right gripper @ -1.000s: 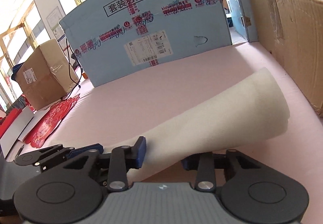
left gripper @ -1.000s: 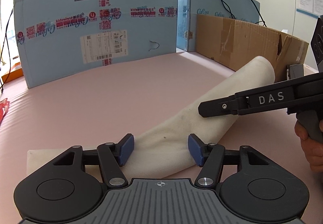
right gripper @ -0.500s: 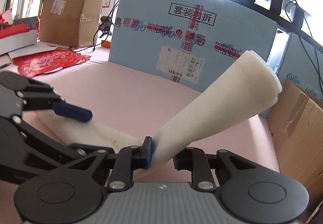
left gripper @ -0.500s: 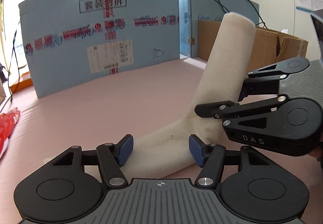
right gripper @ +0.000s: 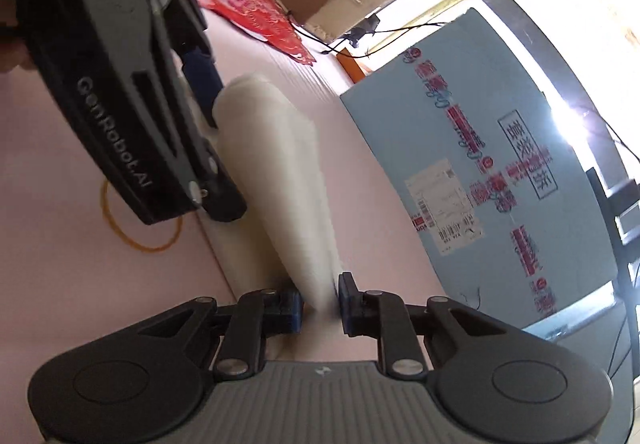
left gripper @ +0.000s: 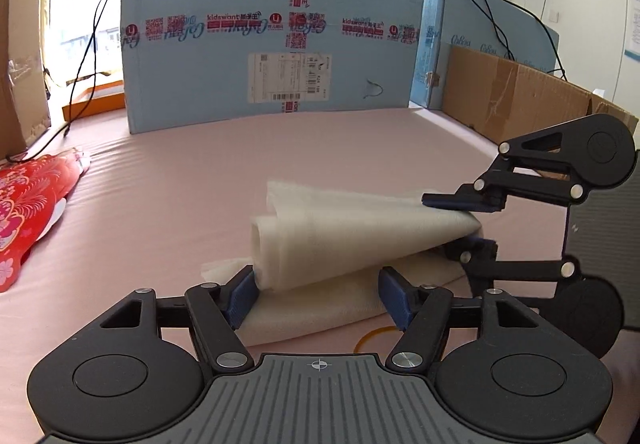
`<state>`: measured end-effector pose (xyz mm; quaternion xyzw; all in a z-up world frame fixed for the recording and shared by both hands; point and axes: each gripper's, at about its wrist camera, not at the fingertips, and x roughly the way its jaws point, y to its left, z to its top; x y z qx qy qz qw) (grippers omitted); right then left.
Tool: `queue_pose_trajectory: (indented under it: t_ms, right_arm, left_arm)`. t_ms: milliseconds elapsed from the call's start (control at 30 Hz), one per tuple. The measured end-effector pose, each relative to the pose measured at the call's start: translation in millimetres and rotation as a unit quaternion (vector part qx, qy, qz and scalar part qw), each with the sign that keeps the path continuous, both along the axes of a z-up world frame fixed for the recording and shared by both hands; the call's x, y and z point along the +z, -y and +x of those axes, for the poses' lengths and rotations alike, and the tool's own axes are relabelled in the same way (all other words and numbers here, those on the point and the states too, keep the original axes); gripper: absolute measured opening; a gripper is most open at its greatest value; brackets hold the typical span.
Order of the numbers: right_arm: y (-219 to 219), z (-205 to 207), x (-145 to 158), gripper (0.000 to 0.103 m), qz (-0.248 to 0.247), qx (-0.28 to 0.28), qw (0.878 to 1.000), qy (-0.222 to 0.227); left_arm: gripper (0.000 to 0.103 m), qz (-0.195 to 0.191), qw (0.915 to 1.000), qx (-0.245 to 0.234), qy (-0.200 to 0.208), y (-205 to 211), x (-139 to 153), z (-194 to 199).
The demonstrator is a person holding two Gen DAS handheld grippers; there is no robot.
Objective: Fold shopping bag
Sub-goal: 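Fold the lifted bag end over onto the bag with the right gripper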
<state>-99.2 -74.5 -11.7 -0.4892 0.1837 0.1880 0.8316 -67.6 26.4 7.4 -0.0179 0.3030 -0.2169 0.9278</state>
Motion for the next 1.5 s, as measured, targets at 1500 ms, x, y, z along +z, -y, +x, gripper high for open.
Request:
queue_pose_trajectory:
  t_ms: [1500]
  right_arm:
    - [62, 12, 34, 0.029, 0.278, 0.04, 0.936, -0.212]
  left_arm:
    - [0.091, 0.08, 0.9899, 0.115, 0.022, -14, 7, 8]
